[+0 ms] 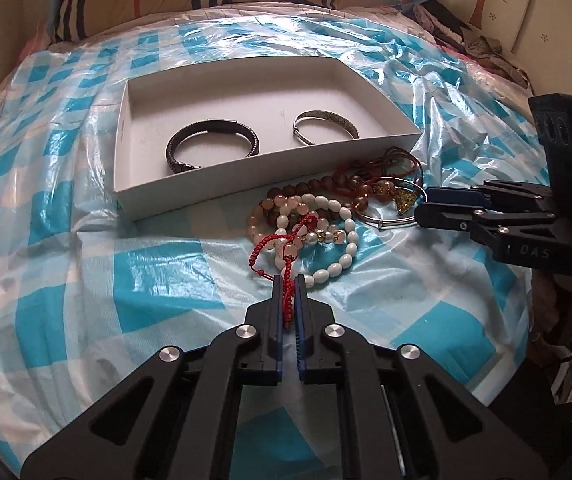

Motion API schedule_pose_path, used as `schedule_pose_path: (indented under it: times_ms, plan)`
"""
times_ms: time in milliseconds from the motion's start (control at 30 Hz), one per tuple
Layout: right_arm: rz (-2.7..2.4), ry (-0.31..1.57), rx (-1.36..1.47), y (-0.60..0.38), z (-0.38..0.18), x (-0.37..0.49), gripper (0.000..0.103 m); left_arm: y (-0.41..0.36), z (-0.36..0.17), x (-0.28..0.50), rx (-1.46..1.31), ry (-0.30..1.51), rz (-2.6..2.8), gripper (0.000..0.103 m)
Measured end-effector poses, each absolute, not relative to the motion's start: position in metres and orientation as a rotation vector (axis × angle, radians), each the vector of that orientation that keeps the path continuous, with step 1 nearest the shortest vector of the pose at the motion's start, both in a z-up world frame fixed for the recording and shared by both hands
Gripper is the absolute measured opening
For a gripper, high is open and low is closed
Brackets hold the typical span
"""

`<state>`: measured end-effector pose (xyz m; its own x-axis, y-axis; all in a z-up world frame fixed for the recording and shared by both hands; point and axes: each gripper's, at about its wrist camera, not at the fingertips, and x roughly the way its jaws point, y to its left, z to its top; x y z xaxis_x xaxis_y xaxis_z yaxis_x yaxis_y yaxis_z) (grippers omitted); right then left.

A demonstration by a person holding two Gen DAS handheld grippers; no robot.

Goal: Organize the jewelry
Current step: 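Grasp the red string bracelet with the left tool, then hold the red string bracelet while the right tool grasps the silver pendant bangle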

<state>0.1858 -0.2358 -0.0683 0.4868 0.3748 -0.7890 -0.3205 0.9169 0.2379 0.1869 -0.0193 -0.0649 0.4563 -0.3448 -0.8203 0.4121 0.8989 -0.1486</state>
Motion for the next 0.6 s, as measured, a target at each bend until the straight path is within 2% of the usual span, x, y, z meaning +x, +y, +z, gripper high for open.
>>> schedule_pose_path:
  times_ms: [300,400,567,600]
  plan:
    - [0.4,0.982,0.106,-0.239,-0.074,0.193,0.036,-0.007,-0.065,0.178,0.062,1.0,-0.464,0.005]
    - [0.403,0.953,0.089,-0.239,-0.068,0.189,0.027,-0.008,-0.066,0.178,0.06,0.998,-0.456,0.005]
    - [0.449,0.897,0.027,-0.232,-0.053,0.174,0.021,-0.007,-0.067,0.178,0.051,0.999,-0.454,0.005]
    - [0.456,0.892,0.011,-0.23,-0.05,0.171,0.015,-0.007,-0.067,0.178,0.052,0.998,-0.453,0.005]
